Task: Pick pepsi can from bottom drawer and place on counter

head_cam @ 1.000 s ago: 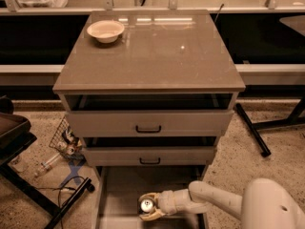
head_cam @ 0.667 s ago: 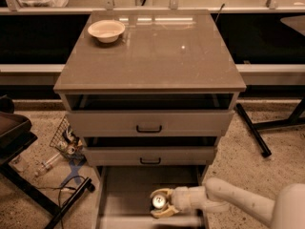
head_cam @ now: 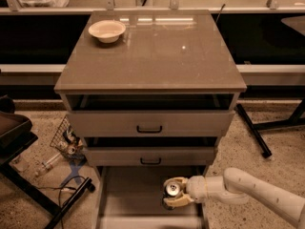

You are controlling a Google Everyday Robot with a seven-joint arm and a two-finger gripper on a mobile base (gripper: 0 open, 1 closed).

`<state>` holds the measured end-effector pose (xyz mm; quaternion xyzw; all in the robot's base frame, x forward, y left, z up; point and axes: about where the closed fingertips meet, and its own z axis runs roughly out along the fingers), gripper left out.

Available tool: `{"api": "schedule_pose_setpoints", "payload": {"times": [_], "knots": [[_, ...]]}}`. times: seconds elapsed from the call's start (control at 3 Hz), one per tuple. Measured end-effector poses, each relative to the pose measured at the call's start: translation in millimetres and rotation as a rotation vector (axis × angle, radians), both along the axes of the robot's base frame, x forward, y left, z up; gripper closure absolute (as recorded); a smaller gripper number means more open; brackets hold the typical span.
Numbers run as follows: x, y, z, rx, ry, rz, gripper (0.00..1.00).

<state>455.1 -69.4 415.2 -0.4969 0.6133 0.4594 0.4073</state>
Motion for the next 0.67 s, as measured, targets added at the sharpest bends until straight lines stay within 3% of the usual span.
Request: {"api": "schedule_pose_setpoints", "payload": {"times": [0.33, 0.67], "knots": [[14.1, -20.2, 16.7, -0.009, 0.047, -0.049, 1.0], [13.8, -19.5, 21.2, -0.01, 0.048, -0.047, 1.0]]}}
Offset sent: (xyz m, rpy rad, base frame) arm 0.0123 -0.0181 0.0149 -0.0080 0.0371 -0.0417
